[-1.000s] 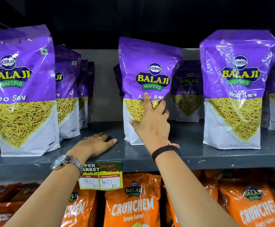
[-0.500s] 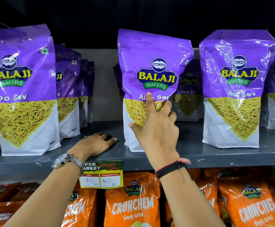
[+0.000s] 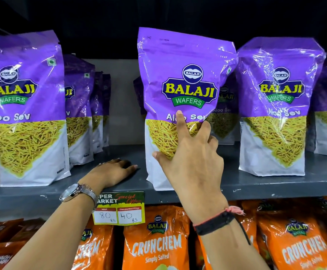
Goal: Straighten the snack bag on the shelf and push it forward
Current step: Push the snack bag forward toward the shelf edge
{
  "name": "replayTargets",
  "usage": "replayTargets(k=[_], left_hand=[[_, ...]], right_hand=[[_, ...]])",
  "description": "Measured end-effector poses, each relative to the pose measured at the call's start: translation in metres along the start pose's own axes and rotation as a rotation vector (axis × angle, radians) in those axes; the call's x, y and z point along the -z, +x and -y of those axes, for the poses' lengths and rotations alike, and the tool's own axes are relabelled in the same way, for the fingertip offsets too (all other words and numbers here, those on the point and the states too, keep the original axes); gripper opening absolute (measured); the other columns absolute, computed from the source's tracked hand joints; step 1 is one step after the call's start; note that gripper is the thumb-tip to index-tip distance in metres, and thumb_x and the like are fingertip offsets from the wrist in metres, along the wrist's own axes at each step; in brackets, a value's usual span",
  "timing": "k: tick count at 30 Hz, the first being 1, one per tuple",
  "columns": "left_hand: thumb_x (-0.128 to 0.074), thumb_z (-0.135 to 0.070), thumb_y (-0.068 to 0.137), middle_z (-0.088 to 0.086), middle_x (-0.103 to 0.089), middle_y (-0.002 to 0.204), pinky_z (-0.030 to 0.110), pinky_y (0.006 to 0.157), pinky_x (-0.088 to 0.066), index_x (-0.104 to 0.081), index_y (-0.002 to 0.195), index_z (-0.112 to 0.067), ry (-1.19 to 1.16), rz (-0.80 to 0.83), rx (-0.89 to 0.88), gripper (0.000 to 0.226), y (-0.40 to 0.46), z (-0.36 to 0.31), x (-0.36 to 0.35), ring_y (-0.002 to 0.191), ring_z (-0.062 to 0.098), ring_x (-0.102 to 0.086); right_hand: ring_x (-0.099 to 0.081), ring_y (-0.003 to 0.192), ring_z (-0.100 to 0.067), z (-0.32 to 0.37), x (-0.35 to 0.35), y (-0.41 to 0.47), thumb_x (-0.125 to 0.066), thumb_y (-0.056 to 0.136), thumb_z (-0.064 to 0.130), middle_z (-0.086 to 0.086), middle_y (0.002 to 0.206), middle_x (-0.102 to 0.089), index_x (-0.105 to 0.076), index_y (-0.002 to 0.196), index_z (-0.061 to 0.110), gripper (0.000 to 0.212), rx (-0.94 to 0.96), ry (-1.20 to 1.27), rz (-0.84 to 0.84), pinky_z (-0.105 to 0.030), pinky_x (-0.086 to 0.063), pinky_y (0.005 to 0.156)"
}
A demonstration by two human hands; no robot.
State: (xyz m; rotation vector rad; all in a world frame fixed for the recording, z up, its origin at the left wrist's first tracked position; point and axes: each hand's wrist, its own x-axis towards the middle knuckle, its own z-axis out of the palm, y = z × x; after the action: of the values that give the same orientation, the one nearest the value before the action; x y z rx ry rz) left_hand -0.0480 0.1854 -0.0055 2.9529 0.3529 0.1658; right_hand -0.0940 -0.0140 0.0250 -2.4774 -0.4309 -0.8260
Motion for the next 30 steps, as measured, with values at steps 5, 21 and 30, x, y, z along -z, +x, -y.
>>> replayTargets(k=[5,21,30], left_hand=[[-0.025,-0.055,0.093,0.005,-0.018,0.158,0.043,0.12,-0.013,-0.032,0.142,-0.028,-0.004,0.015,0.01,0.056,-0.002,-0.002,0.001,0.145,0.024,-0.018],[-0.026,-0.056,0.092,0.004,-0.019,0.158,0.042,0.12,-0.014,-0.032,0.142,-0.028,-0.009,0.005,0.008,0.057,0.0,-0.001,0.0,0.144,0.024,-0.019],[-0.025,-0.057,0.092,0.005,-0.022,0.157,0.042,0.12,-0.016,-0.033,0.141,-0.027,0.005,0.009,0.005,0.059,0.003,0.001,-0.001,0.144,0.023,-0.021]], right_hand=[[-0.026,0.136,-0.037,0.002,-0.001,-0.003,-0.059,0.083,0.057,-0.017,0.155,-0.004,0.007,0.148,0.038,0.094,-0.001,0.006,0.0,-0.038,-0.05,0.085],[-0.004,0.144,-0.037,-0.004,-0.024,0.0,-0.053,0.089,0.051,-0.014,0.157,0.012,0.009,0.148,0.036,0.087,0.035,0.066,-0.037,-0.049,-0.048,0.095],[-0.005,0.144,-0.037,-0.005,-0.038,0.014,-0.054,0.089,0.052,-0.015,0.157,0.01,0.007,0.149,0.035,0.087,0.019,0.058,-0.042,-0.049,-0.049,0.094]])
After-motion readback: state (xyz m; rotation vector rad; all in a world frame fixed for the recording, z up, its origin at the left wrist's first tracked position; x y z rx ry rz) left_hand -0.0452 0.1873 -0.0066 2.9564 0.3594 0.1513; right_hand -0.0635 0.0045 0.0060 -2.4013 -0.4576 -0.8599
